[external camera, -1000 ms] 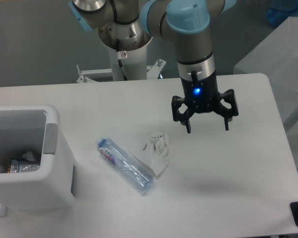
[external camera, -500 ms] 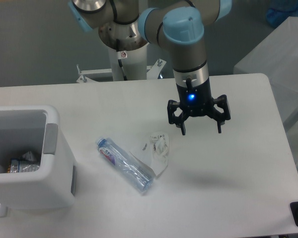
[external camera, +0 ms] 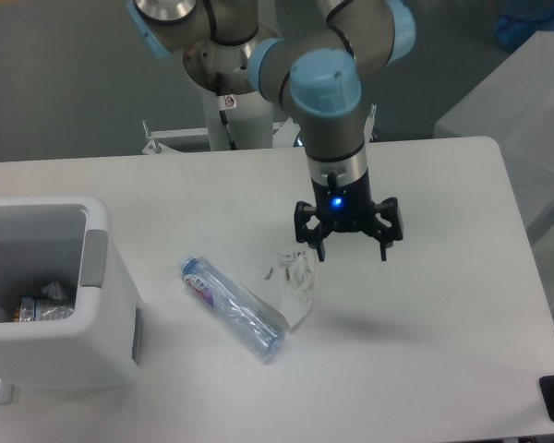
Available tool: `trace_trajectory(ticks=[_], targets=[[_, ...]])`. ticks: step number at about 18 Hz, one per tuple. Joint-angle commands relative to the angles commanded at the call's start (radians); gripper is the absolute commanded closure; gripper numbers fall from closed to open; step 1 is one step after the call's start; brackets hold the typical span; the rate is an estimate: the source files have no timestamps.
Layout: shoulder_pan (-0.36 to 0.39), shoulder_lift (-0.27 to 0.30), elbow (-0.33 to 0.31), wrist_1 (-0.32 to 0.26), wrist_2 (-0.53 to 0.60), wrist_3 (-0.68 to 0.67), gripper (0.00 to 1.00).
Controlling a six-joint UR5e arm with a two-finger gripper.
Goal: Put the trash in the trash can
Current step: 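Move the open gripper over the crumpled clear plastic bag, then lower the gripper onto the plastic bag and close on it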
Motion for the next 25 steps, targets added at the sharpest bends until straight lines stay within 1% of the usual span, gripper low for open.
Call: trace_trajectory(ticks=[4, 7, 11, 13, 15, 18, 21, 25], targets=[[-0.032, -0.060, -0.002, 0.000, -0.003, -0.003, 0.00], [-0.049, -0.095, 0.003, 0.000, -0.009, -0.037, 0.00], [-0.052, -0.101, -0.014, -0.006, -0.017, -0.029, 0.00], [-0.069, -0.106, -0.023, -0.006, -0.014, -0.025, 0.00], [-0.074, -0.120, -0.025, -0.005, -0.014, -0.022, 0.00], [-0.084, -0.126, -0.035, -0.003, -0.015, 0.026, 0.00], [-0.094, -0.137, -0.035, -0.003, -0.015, 0.028, 0.00], [-0.103, -0.170, -0.031, 0.000, -0.011, 0.018, 0.00]])
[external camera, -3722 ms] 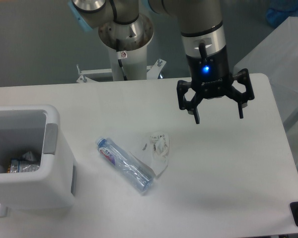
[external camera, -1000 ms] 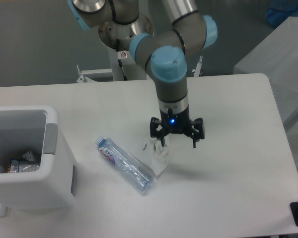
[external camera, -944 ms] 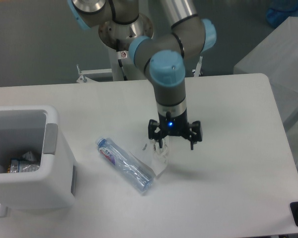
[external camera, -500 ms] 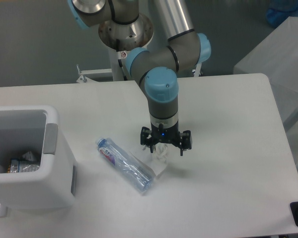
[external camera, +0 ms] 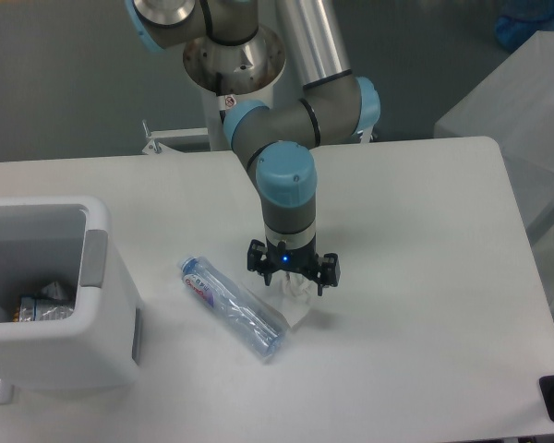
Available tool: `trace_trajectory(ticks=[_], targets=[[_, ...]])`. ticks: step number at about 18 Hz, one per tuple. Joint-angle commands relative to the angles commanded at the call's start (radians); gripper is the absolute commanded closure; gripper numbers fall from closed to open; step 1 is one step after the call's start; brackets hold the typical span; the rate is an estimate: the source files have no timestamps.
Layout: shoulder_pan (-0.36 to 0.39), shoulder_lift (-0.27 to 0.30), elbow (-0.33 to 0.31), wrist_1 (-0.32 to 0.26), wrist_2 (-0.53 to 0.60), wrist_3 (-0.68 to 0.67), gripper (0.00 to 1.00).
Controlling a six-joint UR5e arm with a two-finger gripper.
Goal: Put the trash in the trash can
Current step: 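Lower the gripper onto the plastic bag and close on it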
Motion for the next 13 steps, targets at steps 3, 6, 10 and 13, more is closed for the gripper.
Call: trace_trajectory(ticks=[3, 6, 10, 13], targets=[[0.000, -0.003, 0.003, 0.000, 0.000, 0.002, 0.04], [0.000, -0.012, 0.006, -0.002, 0.005, 0.000, 0.26], [0.001, -0.012, 0.009, -0.002, 0.011, 0.003, 0.56], [0.001, -0.008, 0.011, -0.003, 0.011, 0.002, 0.76]])
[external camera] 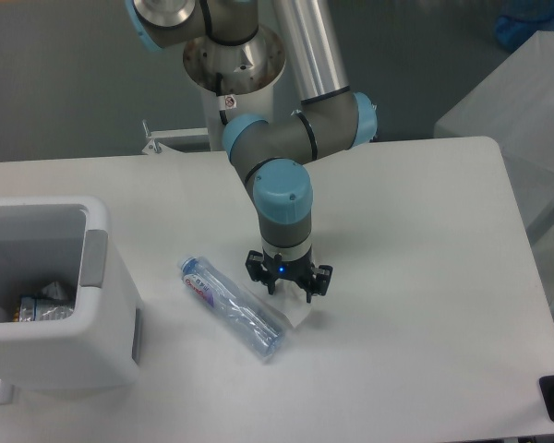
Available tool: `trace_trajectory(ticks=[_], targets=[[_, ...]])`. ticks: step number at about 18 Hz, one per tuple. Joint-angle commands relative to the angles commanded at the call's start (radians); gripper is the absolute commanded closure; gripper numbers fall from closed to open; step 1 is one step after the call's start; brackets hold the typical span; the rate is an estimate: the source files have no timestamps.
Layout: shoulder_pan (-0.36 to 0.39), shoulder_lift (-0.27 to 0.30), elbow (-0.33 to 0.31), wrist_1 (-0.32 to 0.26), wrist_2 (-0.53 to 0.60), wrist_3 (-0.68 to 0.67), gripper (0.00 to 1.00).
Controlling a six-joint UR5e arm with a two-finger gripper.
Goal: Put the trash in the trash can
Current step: 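Lower the gripper onto the plastic bag and close on it, then lift the bag, carry it over the white bin, and release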
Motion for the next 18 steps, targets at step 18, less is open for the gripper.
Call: trace_trajectory(ticks=[18], targets=[[0.112, 0.170, 0.121, -0.012, -0.408, -0.184, 0.99]])
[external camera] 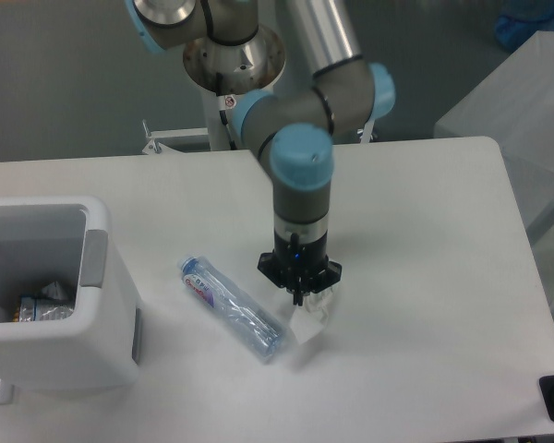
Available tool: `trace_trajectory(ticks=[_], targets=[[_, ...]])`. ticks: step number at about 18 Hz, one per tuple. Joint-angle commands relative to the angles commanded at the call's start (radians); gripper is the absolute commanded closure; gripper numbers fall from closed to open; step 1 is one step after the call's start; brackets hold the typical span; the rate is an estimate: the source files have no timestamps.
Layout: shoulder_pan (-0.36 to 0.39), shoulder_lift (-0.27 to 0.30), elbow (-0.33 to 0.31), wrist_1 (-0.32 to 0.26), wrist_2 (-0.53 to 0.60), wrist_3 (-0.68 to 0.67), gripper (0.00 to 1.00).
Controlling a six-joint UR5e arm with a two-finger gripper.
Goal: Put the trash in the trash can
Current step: 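Lift the bag, carry it over the white bin, and release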
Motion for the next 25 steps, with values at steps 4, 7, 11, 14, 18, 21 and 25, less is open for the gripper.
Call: trace_trajectory(ticks=[4, 7, 11, 14, 18, 21, 25], targets=[[0.015, 0.028, 0.098, 0.002, -0.147, -0.187, 0.98], [0.006, 0.025, 0.198, 0.003, -0.227, -0.366, 0.97], [-0.066, 0.025, 0.278, 0.003, -0.229, -0.461, 0.97], [-0.112, 0.029, 0.312, 0.003, -0.229, -0.493, 0.97], [-0.237, 0.054, 0.295, -0.002, -0.231, -0.496, 0.96], [-0.287, 0.086, 0.270, -0.002, -0.223, -0.497, 0.96], [-0.369, 0.129, 0.191, 0.000, -0.217, -0.490, 0.96]])
